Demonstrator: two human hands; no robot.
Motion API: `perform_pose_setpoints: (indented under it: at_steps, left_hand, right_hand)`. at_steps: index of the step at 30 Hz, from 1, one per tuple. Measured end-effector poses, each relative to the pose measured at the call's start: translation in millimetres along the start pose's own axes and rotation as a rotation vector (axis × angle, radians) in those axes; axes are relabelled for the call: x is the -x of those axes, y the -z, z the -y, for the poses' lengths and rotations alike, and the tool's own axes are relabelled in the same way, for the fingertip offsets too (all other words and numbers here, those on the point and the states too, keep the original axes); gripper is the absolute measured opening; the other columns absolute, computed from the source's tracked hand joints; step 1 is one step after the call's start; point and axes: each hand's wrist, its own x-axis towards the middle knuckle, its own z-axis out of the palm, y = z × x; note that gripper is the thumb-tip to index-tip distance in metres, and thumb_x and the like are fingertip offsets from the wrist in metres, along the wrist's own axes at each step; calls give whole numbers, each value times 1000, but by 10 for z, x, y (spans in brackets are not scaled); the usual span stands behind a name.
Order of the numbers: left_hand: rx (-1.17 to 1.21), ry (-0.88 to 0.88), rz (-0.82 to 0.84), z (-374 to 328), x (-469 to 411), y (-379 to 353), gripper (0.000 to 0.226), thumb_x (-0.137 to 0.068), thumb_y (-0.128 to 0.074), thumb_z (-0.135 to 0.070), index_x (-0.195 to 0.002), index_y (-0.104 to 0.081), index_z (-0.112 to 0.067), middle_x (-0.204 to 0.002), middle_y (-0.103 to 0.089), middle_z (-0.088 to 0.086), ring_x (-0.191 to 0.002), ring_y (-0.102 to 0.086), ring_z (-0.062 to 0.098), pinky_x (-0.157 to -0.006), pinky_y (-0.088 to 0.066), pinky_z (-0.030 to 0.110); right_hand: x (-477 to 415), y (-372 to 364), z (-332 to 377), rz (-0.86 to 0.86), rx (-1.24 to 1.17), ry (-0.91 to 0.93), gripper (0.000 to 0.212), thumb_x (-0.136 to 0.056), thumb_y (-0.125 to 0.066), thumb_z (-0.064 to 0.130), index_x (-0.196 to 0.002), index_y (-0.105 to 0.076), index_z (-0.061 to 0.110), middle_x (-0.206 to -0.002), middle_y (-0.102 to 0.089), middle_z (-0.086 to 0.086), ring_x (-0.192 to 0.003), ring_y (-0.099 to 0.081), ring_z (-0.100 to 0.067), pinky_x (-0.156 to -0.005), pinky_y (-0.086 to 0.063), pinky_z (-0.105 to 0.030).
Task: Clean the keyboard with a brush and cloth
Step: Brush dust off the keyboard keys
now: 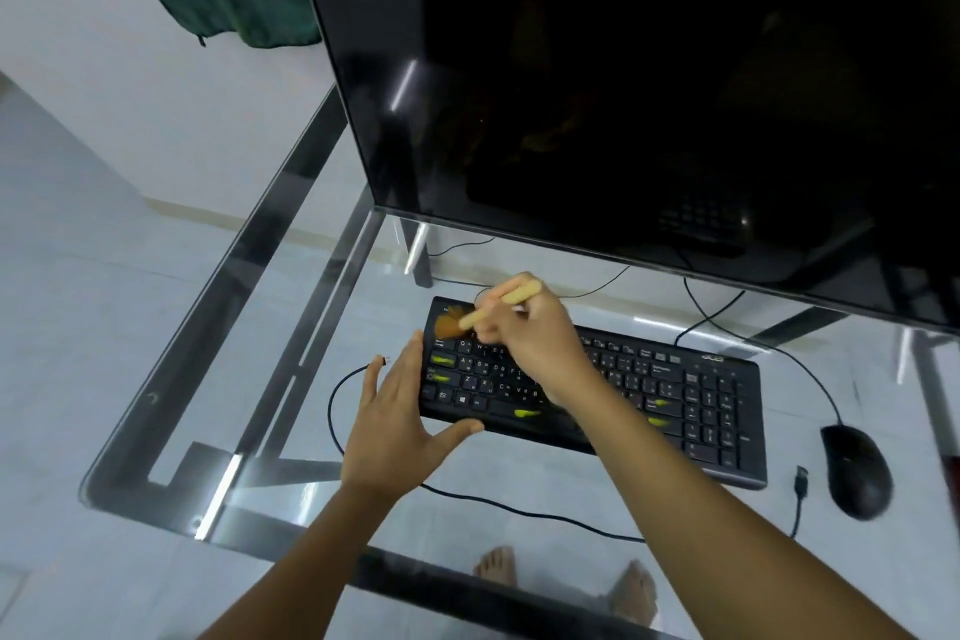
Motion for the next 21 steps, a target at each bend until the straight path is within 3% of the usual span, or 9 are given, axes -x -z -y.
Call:
perform_pose_setpoints:
  at_steps: [2,4,5,8,10,12,15,19,21]
  left_hand:
    - [7,8,22,2,3,3,107,-73,-59,-74,-149,-16,-14,-148,-43,2,-139,-22,7,-118,-15,46]
    - [19,9,36,24,11,-11,108,-73,-60,-75,-151,-13,-16,-150,-40,-1,-140,-28,8,-121,-11,43]
    - [20,9,35,46,12,-19,109,-73,-59,-76,-151,-12,-17,-151,-40,-2,-140,-30,9,-121,-10,43]
    - [1,5,51,76,11,-33,109,-74,-57,-77,-151,-11,-16,-152,-37,-1,-141,-30,10,-121,-10,42]
    - [6,5,57,73,10,-35,109,-74,-58,-77,-152,-10,-17,-152,-37,-2,-141,-32,10,-121,-8,41]
    - [20,1,55,66,11,-31,109,-74,-59,-76,-152,-9,-19,-152,-38,-3,-140,-34,10,-121,-7,40]
    - [9,-5,52,70,6,-25,108,-75,-57,-77,-152,-10,-18,-150,-40,-2,-139,-35,10,-121,-9,40]
    - [10,3,39,61,5,-33,109,-73,-56,-78,-151,-12,-16,-149,-42,-1,-140,-28,4,-121,-9,41]
    - [-4,4,25,64,-2,-36,110,-72,-55,-79,-151,-16,-12,-147,-45,1,-139,-27,4,-120,-13,44]
  right_hand:
    - [-40,62,-21,-32,95,3,7,-97,-55,14,-92,-60,15,-83,-72,2,-77,-69,-7,-71,-58,-33]
    - [-2,204,-10,-209,71,88,12,-96,-55,8,-87,-58,16,-82,-69,5,-77,-66,1,-67,-53,-28]
    - [53,270,-11,-194,27,96,14,-96,-55,8,-86,-58,18,-80,-70,3,-76,-67,-2,-68,-54,-26]
    - [317,334,-119,115,46,-21,10,-97,-56,14,-89,-61,16,-80,-75,-2,-74,-71,-18,-70,-58,-30]
    - [454,378,-259,-35,151,34,15,-96,-58,15,-86,-61,25,-79,-73,2,-72,-70,-17,-68,-58,-34]
    - [538,426,-338,-206,58,50,18,-96,-58,10,-86,-60,25,-79,-73,2,-72,-69,-22,-66,-58,-37]
    - [613,335,-354,52,-29,-109,13,-95,-58,4,-85,-63,12,-76,-74,-3,-71,-71,-21,-67,-60,-31]
    - [487,400,-309,-208,44,27,23,-95,-57,9,-81,-59,27,-80,-72,3,-76,-70,-17,-69,-57,-30]
    - [413,381,-228,-25,12,-17,14,-96,-58,12,-85,-61,21,-81,-74,2,-75,-71,-13,-69,-58,-26]
